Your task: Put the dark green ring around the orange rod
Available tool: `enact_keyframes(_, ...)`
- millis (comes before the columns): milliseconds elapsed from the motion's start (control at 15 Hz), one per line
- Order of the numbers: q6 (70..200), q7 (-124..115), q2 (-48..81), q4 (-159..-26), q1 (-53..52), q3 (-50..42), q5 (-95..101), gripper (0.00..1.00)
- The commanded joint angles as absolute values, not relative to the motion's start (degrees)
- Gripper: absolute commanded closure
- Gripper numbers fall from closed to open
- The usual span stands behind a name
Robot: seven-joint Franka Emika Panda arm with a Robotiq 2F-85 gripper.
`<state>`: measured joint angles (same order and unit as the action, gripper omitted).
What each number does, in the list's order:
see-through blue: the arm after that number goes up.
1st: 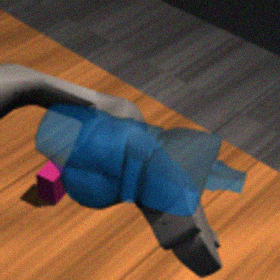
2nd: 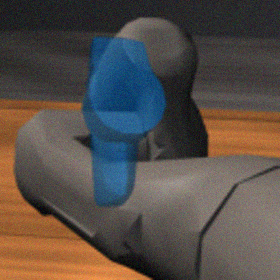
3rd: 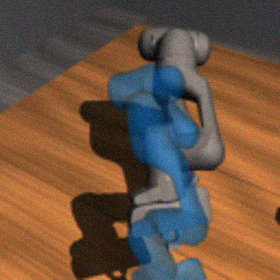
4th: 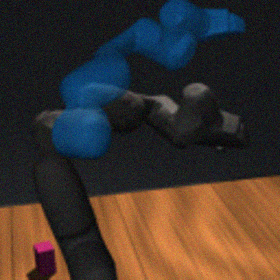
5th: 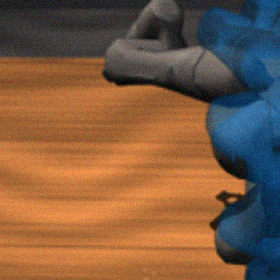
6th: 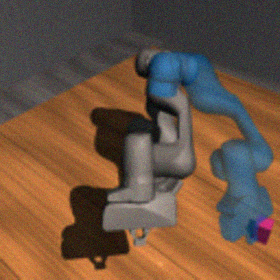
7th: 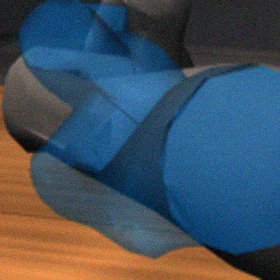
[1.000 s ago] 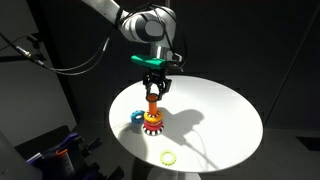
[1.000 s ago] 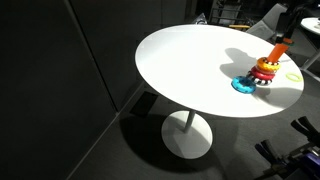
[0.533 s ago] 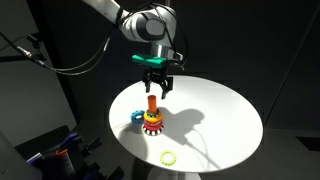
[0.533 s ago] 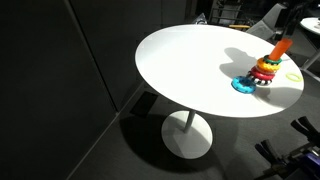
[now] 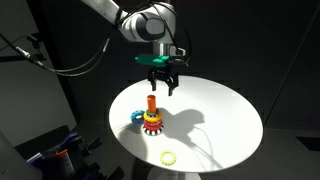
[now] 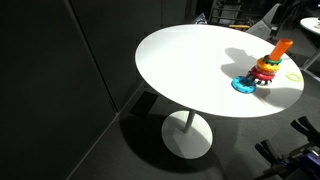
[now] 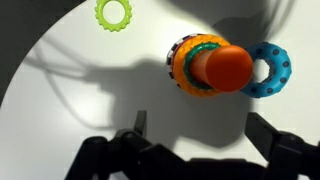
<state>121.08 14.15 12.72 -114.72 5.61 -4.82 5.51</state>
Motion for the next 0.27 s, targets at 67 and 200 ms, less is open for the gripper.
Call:
enact_keyframes(67,122.41,14.1,12.36,-115.17,5.93,-4.62,5.56,0.0)
enact_keyframes(200,122.56,14.1,12.41,-115.32,5.93,-4.6,5.56,0.0)
